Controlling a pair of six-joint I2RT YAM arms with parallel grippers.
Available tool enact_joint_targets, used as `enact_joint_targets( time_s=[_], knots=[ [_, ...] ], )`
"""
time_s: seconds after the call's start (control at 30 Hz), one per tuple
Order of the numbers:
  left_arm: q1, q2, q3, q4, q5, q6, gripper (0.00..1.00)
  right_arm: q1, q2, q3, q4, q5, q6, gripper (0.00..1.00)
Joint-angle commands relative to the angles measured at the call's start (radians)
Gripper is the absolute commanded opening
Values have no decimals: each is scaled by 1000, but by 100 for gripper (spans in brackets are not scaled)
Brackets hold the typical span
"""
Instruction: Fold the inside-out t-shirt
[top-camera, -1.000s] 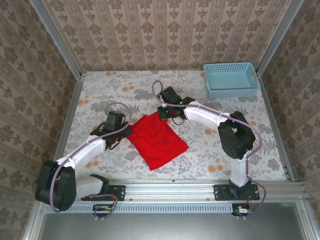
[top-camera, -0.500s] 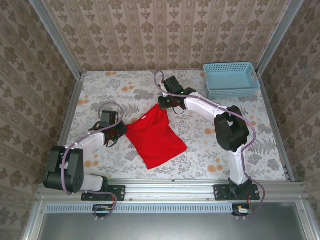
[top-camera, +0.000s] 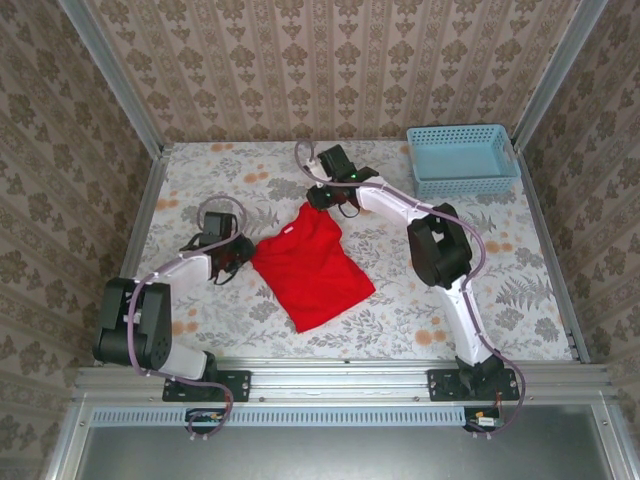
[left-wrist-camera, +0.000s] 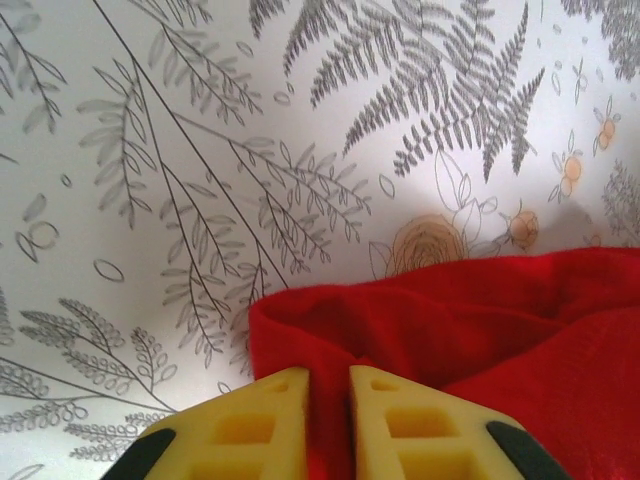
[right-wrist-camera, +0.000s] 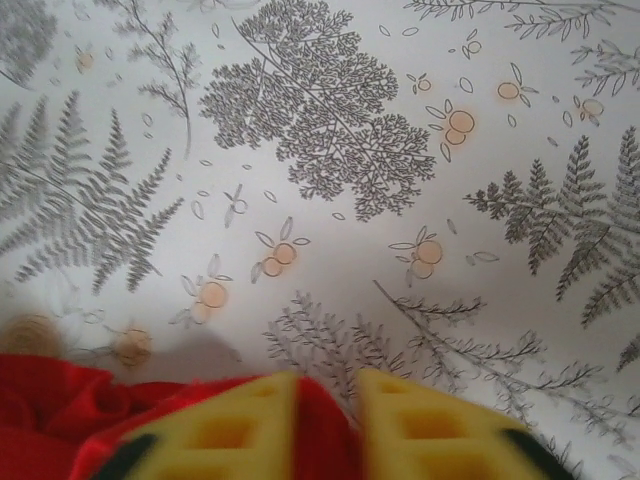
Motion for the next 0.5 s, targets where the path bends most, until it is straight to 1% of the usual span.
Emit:
enact_joint_targets(
  time_s=[0.0,0.03,0.1,0.17,0.2,0.27,0.3,0.37,0.47],
  knots=[
    [41,-28,46,-50,8,10,24,-7,-3,56,-73,89,-15,47],
    [50,-43,49,-64,9,20,28,-8,-25,41,-77,97,-10,52],
    [55,-79,52,-102,-14,52,34,-10,-93,-32,-58,90,1,58],
    [54,-110,53,-145,-28,83,38,-11,-175,-130,-28,52,16,64],
    [51,-125,45,-164,-33,90,41,-9,-206,-176,-17,19,26,65],
    [40,-151,21,-175,-40,96,45,-8,-249,-252,1,-29,42,66],
    [28,-166,8,-180,-46,100,48,-3,-265,-294,9,-37,52,67],
    [-10,-184,-7,-201,-72,108,51,1,-276,-342,19,-42,61,66],
    [-69,-194,-40,-183,-93,116,54,3,-256,-366,30,-45,53,59]
  ],
)
